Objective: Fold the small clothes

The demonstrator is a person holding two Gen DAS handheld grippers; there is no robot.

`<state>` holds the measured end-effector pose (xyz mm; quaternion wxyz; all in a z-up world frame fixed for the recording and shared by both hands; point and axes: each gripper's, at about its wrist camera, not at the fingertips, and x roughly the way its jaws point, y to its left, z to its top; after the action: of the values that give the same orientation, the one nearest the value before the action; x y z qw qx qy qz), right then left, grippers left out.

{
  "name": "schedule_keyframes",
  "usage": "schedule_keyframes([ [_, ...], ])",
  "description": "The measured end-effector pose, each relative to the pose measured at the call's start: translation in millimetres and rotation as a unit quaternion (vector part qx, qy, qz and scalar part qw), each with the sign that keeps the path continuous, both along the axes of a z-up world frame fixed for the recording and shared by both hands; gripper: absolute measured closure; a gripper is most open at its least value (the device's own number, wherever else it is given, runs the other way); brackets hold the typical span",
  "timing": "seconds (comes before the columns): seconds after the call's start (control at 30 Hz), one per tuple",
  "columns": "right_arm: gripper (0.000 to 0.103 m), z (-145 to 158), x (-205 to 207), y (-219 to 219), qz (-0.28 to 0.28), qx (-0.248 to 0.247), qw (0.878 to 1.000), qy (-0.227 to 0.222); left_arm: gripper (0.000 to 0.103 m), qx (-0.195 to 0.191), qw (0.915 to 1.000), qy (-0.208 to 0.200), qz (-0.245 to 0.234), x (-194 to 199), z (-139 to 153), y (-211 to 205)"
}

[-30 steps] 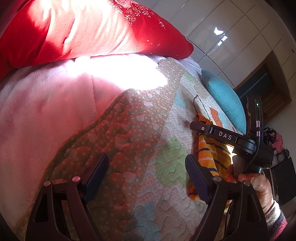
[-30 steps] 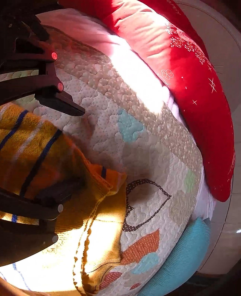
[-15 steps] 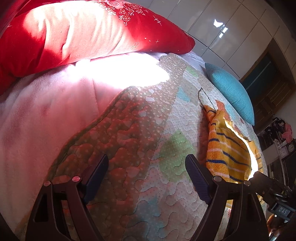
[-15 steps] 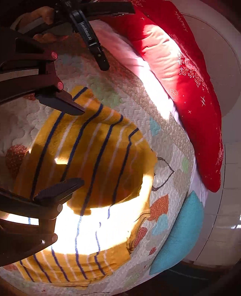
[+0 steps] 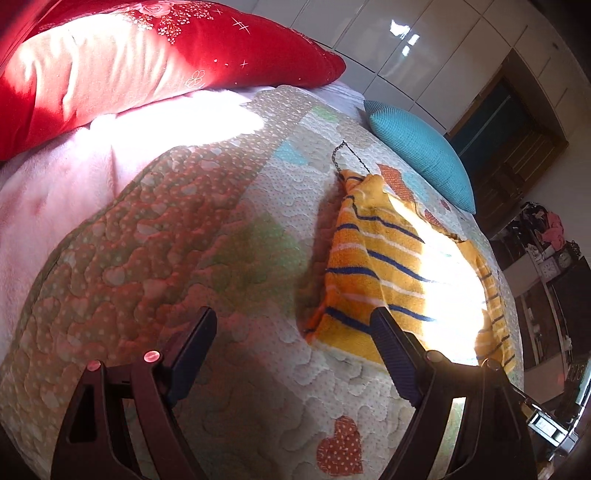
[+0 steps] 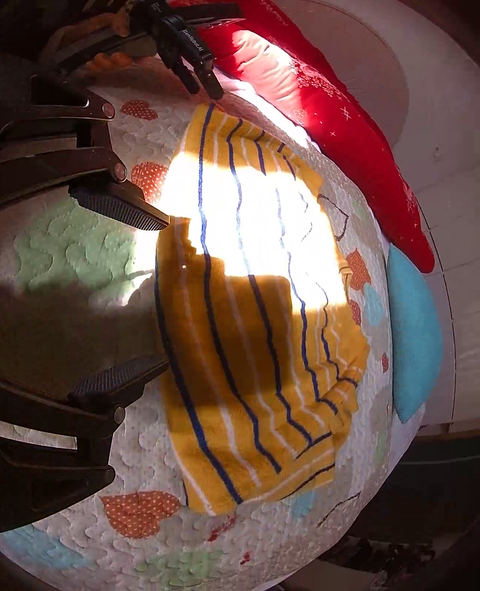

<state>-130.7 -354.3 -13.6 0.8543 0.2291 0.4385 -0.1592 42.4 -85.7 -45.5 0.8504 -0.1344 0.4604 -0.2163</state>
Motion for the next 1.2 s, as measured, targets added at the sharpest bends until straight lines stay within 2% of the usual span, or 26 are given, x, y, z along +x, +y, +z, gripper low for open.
schedule_keyframes([
  [0.07, 0.028, -0.4, -23.7, -24.9, -0.033, 0.014, 0.999, -0.018, 0.019, -0.002, 0.9999, -0.004, -0.013, -15.0, 9.3, -6.8],
  [0.13, 0.028, -4.2, -44.6, -50.6, -0.066, 0.037, 0.997, -0.033, 0.019, 0.013, 0.9992, -0.013, -0.035, -28.8, 20.2, -21.3],
  [0.33, 0.028, -12.7, -91.6, -109.1, -0.137, 0.095, 0.982, -0.091, 0.019, 0.035, 0.9929, -0.036, -0.108, -61.9, 48.9, -83.2],
  [0.5, 0.028, -24.9, -115.8, -143.7, -0.170, 0.136, 0.968, -0.123, 0.019, 0.048, 0.9851, -0.041, -0.160, -80.4, 49.6, -140.4],
  [0.6, 0.028, -33.8, -121.8, -169.5, -0.174, 0.168, 0.960, -0.140, 0.019, 0.064, 0.9769, -0.044, -0.199, -91.3, 46.9, -179.8],
  [0.7, 0.028, -41.4, -112.3, -196.7, -0.163, 0.207, 0.952, -0.158, 0.019, 0.092, 0.9636, -0.073, -0.240, -107.1, 46.8, -222.5],
  [0.8, 0.028, -47.6, -88.8, -219.4, -0.135, 0.239, 0.947, -0.169, 0.019, 0.111, 0.9466, -0.105, -0.284, -126.0, 44.5, -263.0],
  [0.93, 0.028, -54.1, -47.2, -238.5, -0.071, 0.278, 0.943, -0.170, 0.019, 0.128, 0.9200, -0.139, -0.343, -148.4, 32.7, -314.1],
  [1.03, 0.028, -57.4, -13.3, -240.5, -0.022, 0.289, 0.944, -0.155, 0.019, 0.147, 0.9032, -0.157, -0.372, -157.8, 19.5, -349.0],
  [1.1, 0.028, -59.0, 7.2, -237.7, 0.006, 0.285, 0.949, -0.137, 0.019, 0.161, 0.8959, -0.163, -0.381, -157.6, 10.3, -367.4],
  [1.2, 0.026, -57.7, 30.6, -233.0, 0.037, 0.272, 0.954, -0.120, 0.019, 0.169, 0.8961, -0.159, -0.378, -148.7, -0.3, -385.3],
])
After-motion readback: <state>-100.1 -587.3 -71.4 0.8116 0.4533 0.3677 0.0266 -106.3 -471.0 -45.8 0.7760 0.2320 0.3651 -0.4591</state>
